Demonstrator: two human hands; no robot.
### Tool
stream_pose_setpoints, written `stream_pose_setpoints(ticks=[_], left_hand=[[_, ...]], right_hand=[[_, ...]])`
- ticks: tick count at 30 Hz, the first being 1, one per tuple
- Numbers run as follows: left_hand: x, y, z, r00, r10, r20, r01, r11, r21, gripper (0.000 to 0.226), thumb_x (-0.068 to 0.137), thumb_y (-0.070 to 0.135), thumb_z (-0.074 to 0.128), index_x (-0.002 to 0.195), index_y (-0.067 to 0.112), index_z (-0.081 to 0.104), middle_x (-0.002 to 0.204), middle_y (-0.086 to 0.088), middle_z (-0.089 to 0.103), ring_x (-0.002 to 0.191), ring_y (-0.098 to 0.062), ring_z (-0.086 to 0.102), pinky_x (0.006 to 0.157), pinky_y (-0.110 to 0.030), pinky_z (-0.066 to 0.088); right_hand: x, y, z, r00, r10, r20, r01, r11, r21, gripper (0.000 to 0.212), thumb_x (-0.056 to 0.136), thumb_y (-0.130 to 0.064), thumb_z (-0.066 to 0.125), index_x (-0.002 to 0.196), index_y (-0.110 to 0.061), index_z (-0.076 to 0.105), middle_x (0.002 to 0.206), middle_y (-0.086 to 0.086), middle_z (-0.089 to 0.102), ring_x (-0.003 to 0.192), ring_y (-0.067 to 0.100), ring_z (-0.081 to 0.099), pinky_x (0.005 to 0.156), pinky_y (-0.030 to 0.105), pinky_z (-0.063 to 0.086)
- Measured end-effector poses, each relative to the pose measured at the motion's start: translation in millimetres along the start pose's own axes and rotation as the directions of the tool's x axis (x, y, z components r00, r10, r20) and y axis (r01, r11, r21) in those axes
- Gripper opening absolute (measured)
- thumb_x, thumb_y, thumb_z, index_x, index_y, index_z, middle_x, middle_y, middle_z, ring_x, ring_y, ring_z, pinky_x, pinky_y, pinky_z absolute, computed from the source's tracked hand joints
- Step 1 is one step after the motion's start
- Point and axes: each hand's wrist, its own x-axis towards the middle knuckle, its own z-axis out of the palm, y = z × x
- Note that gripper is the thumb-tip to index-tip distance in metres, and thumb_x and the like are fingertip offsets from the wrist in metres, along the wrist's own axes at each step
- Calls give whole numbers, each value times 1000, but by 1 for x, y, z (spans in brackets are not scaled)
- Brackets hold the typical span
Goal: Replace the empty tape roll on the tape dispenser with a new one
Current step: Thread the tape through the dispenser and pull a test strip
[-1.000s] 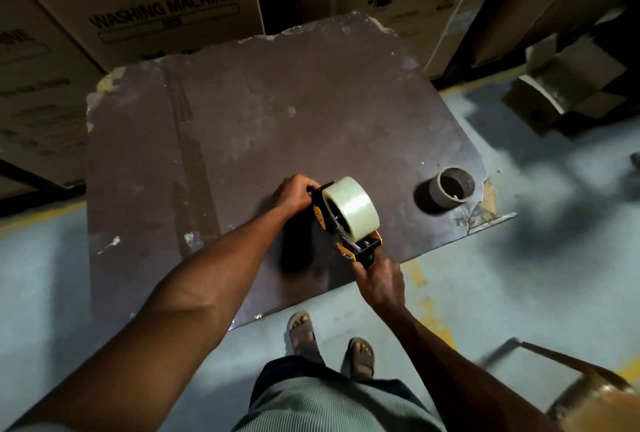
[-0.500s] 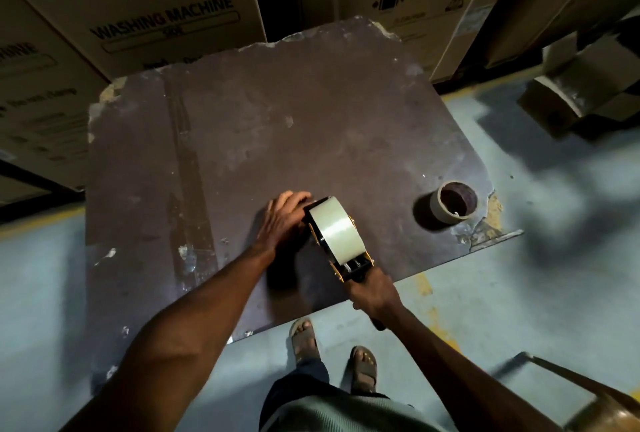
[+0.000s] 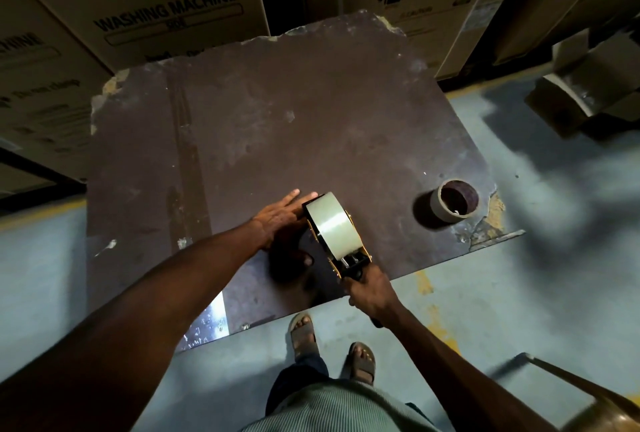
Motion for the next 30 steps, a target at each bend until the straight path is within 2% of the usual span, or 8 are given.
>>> stream_pose_setpoints(ticks=[4,9,13,16,19,23,27,30], left_hand=[[-1,2,-3,1000,-10,-9,10,999,-50,115,71,83,56,158,19,17,168,-5,1,150,-22,-23,124,-48,-11],[-1,9,-8,998,-60,12,61,996,-71,128,66,94,41,159,14,3,167,-6,-9,154,-24,-14,124,-50,-6],[-2,12,-6,995,-98,0,98,993,-71,134,62,100,29,157,13,-9,166,-7,-15,153,-22,-17,123,-51,-8],[-1,25,-4,999,-20,-44,16,996,-93,132,63,98,34,158,12,4,167,-14,-9,153,-29,-14,123,-52,-7],[-1,45,2,992,48,-118,-67,984,-168,125,65,92,48,157,13,17,166,-21,2,153,-37,-6,124,-52,0],[-4,57,7,981,100,-165,-129,976,-177,126,65,91,51,157,10,17,166,-19,6,154,-33,-3,124,-51,0],[-4,59,7,980,107,-170,-136,975,-174,128,64,91,52,157,10,17,166,-20,7,154,-33,-2,125,-48,-5],[-4,61,7,982,107,-153,-134,975,-179,125,66,90,51,157,12,17,166,-20,7,154,-34,-5,125,-50,-4]], right_hand=[[3,4,0,998,-30,-50,30,1000,1,16,82,-38,71,92,-27,64,69,-11,64,60,10,55,57,25,44],[-4,17,3,994,-42,-98,42,999,-2,25,80,-38,72,98,-21,71,77,-7,72,64,3,62,52,18,45],[-15,34,1,994,-43,-105,36,997,-70,25,81,-38,71,97,-20,71,81,-1,75,67,12,66,53,22,47],[-19,31,1,990,-32,-135,24,998,-58,25,82,-35,71,101,-20,70,88,3,74,76,22,67,57,23,43],[-27,36,-2,993,-13,-117,6,998,-58,15,82,-32,70,91,-19,69,73,-5,67,62,13,60,50,21,39],[-40,51,-5,995,-7,-97,2,998,-61,17,87,-25,70,100,-16,74,74,-6,63,56,7,52,43,9,34],[-45,49,-5,995,-6,-97,1,998,-57,14,89,-22,69,99,-15,74,70,-8,59,57,8,50,45,14,34],[-48,48,-6,993,-16,-113,9,998,-65,21,89,-22,69,106,-13,76,76,0,66,59,11,53,47,17,35]])
